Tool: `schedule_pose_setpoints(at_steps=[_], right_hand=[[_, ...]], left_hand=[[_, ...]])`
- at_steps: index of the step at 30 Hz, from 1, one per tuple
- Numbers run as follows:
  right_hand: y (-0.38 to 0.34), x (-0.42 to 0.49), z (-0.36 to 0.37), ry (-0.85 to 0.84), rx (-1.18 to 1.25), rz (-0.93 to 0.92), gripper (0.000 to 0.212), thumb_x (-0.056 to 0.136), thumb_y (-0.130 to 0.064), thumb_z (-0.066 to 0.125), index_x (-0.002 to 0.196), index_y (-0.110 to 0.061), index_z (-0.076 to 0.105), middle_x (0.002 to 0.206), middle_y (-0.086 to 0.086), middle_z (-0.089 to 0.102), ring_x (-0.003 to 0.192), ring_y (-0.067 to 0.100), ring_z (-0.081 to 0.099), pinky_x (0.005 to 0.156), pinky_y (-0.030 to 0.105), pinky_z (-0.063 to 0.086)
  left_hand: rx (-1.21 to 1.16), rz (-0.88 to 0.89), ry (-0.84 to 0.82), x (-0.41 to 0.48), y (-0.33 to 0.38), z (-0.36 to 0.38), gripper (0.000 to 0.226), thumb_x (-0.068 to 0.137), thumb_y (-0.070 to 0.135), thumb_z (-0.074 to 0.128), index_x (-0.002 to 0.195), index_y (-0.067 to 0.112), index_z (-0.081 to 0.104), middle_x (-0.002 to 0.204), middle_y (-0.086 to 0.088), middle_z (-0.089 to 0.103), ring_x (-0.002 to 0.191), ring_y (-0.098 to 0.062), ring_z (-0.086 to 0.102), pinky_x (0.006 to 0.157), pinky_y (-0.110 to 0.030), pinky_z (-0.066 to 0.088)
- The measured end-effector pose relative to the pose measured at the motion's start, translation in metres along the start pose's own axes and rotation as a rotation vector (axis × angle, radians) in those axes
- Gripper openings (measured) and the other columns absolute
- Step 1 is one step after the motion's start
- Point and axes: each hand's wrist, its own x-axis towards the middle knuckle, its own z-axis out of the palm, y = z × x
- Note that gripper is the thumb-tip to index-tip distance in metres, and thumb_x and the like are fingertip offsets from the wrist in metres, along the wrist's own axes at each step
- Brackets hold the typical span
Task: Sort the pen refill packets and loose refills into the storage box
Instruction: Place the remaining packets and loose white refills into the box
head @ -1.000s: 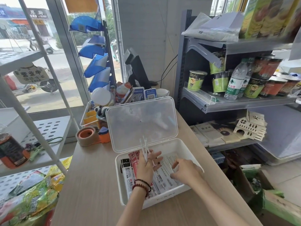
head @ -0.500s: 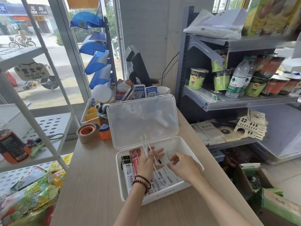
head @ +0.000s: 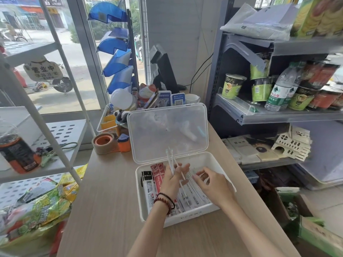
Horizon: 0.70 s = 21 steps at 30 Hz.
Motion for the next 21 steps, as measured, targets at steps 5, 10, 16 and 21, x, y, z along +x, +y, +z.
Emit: schedule_pose_setpoints(at_steps=[5,10,16,21], right_hand=[[-0.008,-0.008,-0.009,-0.005,0.028,-0.072,0.040,0.085,-0.074,0.042,0.092,-0.041,0.062,0.075,-0.025,0.064,0.067,-0.009,0.060,0.052,0.013,0.038],[-0.007,-0.008,-0.010,-0.028,0.044,-0.085,0.041,0.078,-0.079,0.045,0.085,-0.043,0.061,0.077,-0.024,0.067,0.070,-0.009,0.061,0.054,0.015,0.043],[-0.005,-0.005,-0.010,-0.072,0.079,-0.064,0.037,0.078,-0.073,0.051,0.086,-0.041,0.067,0.074,-0.027,0.065,0.071,-0.010,0.060,0.058,0.020,0.048],[0.000,-0.002,-0.004,-0.027,0.097,-0.037,0.031,0.083,-0.064,0.057,0.087,-0.036,0.069,0.079,-0.023,0.068,0.073,-0.006,0.062,0.062,0.024,0.052]], left_hand=[[0.101,-0.034,-0.100,-0.004,0.005,0.007,0.056,0.078,0.052,0.048,0.113,0.008,0.039,0.128,-0.005,0.055,0.107,-0.008,0.059,0.100,-0.040,0.048],[0.161,-0.066,-0.165,-0.006,0.001,0.010,0.027,0.099,0.023,0.041,0.113,0.001,0.040,0.114,0.001,0.060,0.104,-0.003,0.060,0.083,-0.013,0.052],[0.102,-0.035,-0.107,0.000,-0.007,0.007,0.023,0.097,0.027,0.043,0.102,0.005,0.042,0.124,-0.013,0.059,0.109,-0.010,0.060,0.099,-0.038,0.049],[0.043,-0.017,-0.004,0.001,-0.007,0.007,0.020,0.098,0.023,0.041,0.105,0.006,0.049,0.124,-0.010,0.057,0.115,-0.020,0.058,0.088,-0.033,0.055]])
